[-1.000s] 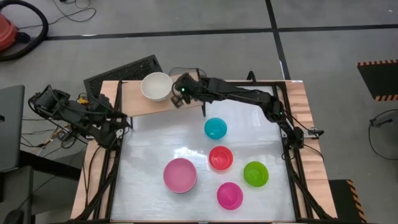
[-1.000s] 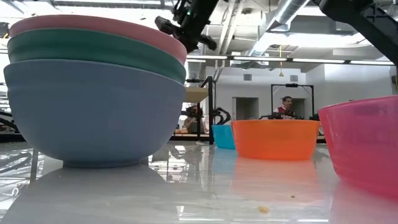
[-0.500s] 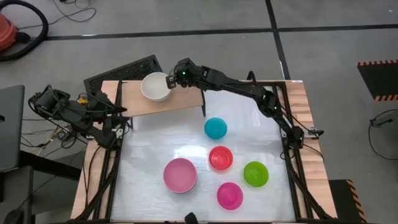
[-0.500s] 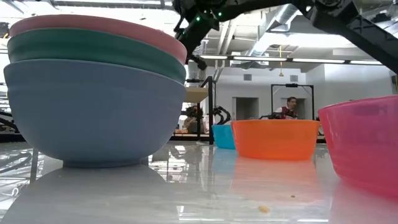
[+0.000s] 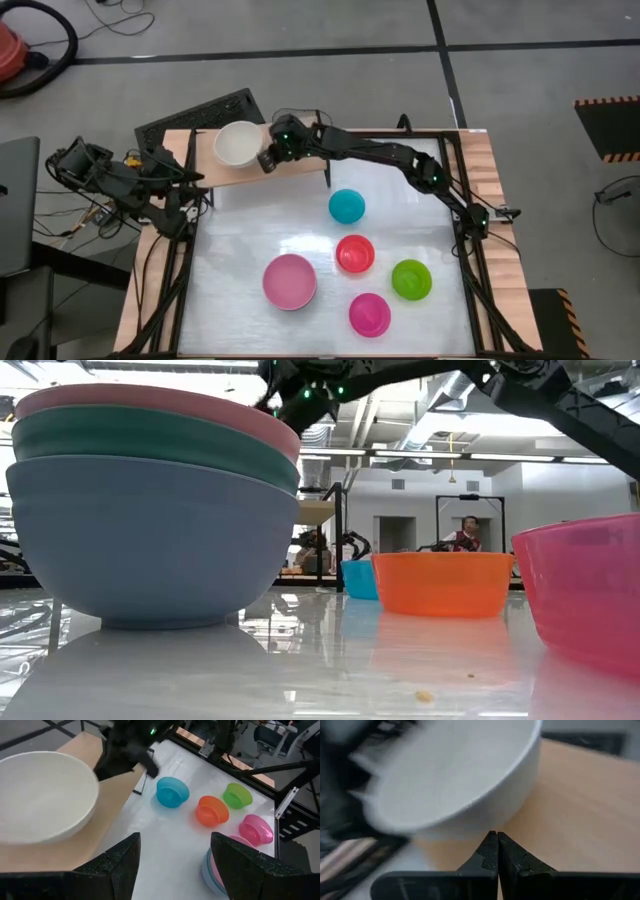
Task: Place and stack bowls onto a shelf
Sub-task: Put the big white bowl on the shelf
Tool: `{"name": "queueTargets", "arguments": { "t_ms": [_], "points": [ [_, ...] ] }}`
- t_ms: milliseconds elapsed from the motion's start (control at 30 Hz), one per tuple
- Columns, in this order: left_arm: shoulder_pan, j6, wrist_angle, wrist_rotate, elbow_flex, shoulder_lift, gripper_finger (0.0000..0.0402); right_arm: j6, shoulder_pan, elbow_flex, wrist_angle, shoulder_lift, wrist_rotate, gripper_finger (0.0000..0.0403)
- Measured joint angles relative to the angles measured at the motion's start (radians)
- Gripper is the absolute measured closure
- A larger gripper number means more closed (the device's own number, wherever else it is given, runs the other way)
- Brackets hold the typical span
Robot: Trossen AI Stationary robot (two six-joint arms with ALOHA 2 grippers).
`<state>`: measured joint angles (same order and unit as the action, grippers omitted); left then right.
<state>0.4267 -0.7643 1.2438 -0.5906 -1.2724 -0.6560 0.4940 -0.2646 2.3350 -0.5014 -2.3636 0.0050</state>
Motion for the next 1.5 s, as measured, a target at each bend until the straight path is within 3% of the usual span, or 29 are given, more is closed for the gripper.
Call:
{"name": "queueTargets", "arguments": {
  "t_ms": [100, 267, 333, 633, 800, 967, 1100, 1267, 1367, 1500],
  "points": [
    [0.000, 0.000, 0.000, 0.003, 0.000, 0.000, 0.0175, -0.007, 0.016, 0.002, -0.047, 0.022, -0.006, 0.0385],
    [0.000, 0.000, 0.000, 0.003, 0.000, 0.000, 0.0175, 0.018, 0.025, 0.017, -0.078, 0.027, 0.163, 0.0385],
    [0.000, 0.000, 0.000, 0.001, 0.000, 0.000, 0.0175, 0.025, 0.013, 0.014, 0.009, 0.028, 0.193, 0.0385],
    [0.000, 0.014, 0.003, -0.035, 0.000, 0.000, 0.0175, 0.108, -0.042, 0.010, 0.153, -0.001, 0.154, 0.0385],
    [-0.002, 0.138, 0.035, -0.174, 0.018, -0.022, 0.0175, 0.108, -0.032, 0.011, 0.123, -0.007, 0.065, 0.0385],
    [-0.052, 0.280, 0.079, -0.257, 0.047, -0.096, 0.0182, 0.048, 0.004, 0.015, 0.035, 0.055, 0.097, 0.0381],
    [-0.146, 0.319, 0.113, -0.270, 0.051, -0.152, 0.0241, -0.029, 0.036, 0.018, -0.057, 0.218, 0.178, 0.0382],
    [-0.293, 0.391, 0.104, -0.315, 0.050, -0.200, 0.0381, -0.110, 0.081, 0.017, -0.174, 0.366, 0.275, 0.0381],
    [-0.390, 0.501, 0.038, -0.300, 0.050, -0.223, 0.0394, -0.137, 0.119, 0.014, -0.226, 0.429, 0.342, 0.0380],
    [-0.545, 0.617, -0.073, -0.141, 0.050, -0.268, 0.0401, -0.169, 0.168, 0.019, -0.270, 0.535, 0.429, 0.0380]
  ]
}}
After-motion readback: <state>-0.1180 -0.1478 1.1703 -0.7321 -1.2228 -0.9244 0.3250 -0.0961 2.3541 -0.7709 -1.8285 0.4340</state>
